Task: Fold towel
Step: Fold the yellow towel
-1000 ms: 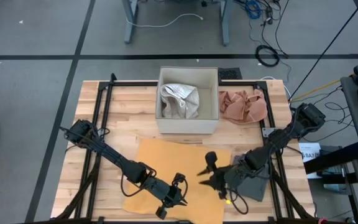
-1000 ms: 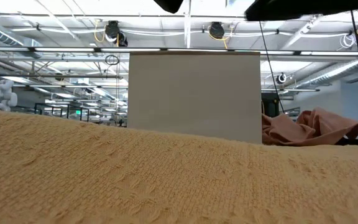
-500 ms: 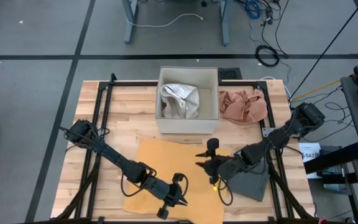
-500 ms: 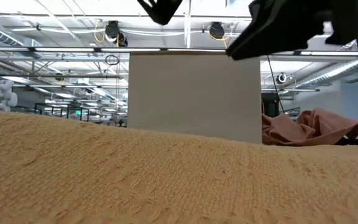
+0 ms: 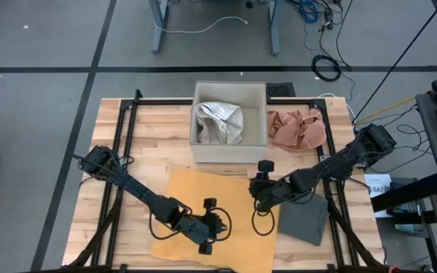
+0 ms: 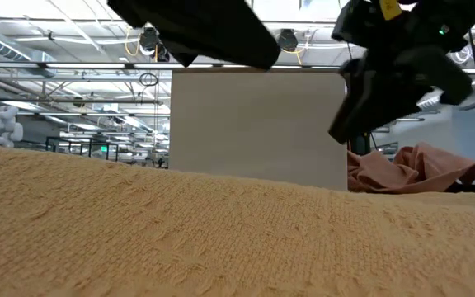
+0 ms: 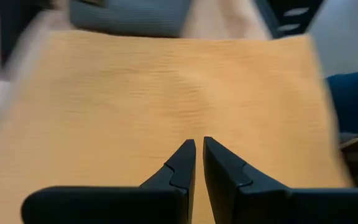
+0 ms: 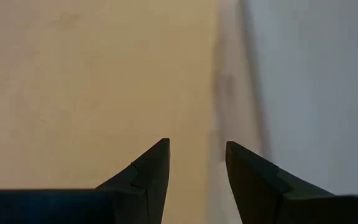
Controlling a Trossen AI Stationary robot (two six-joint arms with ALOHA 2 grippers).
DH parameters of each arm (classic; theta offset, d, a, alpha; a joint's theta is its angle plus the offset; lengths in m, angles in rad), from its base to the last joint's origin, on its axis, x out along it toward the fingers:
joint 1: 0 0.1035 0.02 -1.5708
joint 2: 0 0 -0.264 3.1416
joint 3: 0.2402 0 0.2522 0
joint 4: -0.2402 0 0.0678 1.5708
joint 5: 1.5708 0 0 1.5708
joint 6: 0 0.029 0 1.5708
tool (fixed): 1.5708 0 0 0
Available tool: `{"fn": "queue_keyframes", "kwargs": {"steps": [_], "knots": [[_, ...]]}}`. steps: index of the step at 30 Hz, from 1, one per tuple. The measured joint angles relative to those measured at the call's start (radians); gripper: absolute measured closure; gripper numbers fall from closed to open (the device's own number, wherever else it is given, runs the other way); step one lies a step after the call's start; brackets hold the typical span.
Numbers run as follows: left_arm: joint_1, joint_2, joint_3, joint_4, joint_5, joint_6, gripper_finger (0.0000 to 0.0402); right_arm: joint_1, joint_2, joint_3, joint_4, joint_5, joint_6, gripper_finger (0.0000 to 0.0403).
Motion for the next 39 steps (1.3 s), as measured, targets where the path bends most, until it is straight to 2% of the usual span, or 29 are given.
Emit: {"fn": "queue_keyframes", "kwargs": {"steps": [3,7,9,12,17,21,29,39], "knots": [[0.001,0.000,0.000,-0.017,-0.046,0.051,0.0365,-0.001,0.000,0.000,-0.015,-0.124,0.016,0.0259],[0.010,0.000,0.000,-0.014,-0.049,0.085,0.0365,0.015,0.000,0.000,0.015,-0.310,-0.007,0.0259],[0.019,0.001,0.000,-0.006,-0.048,0.085,0.0365,0.033,0.000,0.000,0.021,-0.364,-0.016,0.0259],[0.031,0.030,0.000,0.073,-0.016,0.095,0.0365,0.071,0.000,0.000,0.017,-0.372,-0.017,0.0259],[0.043,0.138,0.000,0.305,0.152,0.158,0.0365,0.126,0.000,0.000,-0.072,-0.372,-0.004,0.0259],[0.052,0.224,0.014,0.422,0.195,0.165,0.0365,0.148,0.000,0.000,-0.176,-0.372,0.077,0.0259],[0.058,0.292,0.084,0.488,0.295,0.218,0.0365,0.130,0.000,0.000,-0.349,-0.365,0.281,0.0259],[0.066,0.292,0.114,0.467,0.300,0.285,0.0365,0.085,0.000,0.000,-0.371,-0.372,0.416,0.0259]]}}
